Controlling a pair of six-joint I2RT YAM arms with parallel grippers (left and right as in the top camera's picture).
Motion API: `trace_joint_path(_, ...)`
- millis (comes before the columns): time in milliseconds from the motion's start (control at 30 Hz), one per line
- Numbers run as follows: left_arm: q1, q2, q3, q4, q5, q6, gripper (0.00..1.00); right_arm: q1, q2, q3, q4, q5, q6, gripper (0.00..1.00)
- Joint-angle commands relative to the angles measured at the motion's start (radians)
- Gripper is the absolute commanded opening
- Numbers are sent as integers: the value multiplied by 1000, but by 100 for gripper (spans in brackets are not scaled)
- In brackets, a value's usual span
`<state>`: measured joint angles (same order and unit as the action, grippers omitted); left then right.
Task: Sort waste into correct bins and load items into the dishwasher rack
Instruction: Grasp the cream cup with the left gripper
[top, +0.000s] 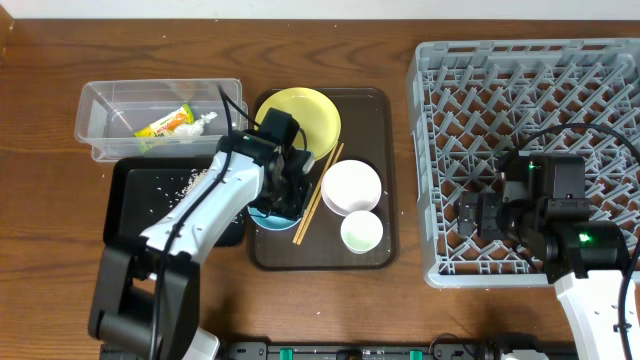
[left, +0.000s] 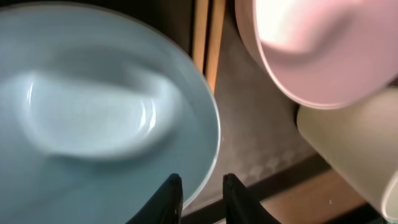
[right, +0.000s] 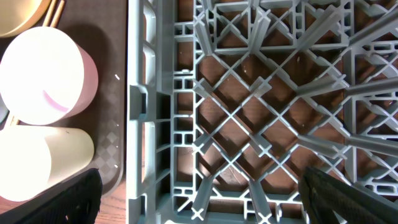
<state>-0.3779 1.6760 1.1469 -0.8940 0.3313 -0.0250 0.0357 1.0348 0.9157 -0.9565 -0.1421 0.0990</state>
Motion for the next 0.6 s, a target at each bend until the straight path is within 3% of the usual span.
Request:
trace_joint_path(0, 2, -83, 46, -17, 44, -3, 38, -4, -2, 19, 0, -5, 1, 99)
trace_joint_path(100, 1, -133, 46, -17, 127, -3, 50, -5, -2, 19, 3, -5, 1, 99)
trace_joint_path(233, -6, -156, 46, -17, 197, -3, 50, -4, -2, 19, 3, -5, 1, 99)
trace_joint_path(567, -101, -105, 45, 6, 196, -7, 50, -4, -2, 19, 3, -5, 1, 99)
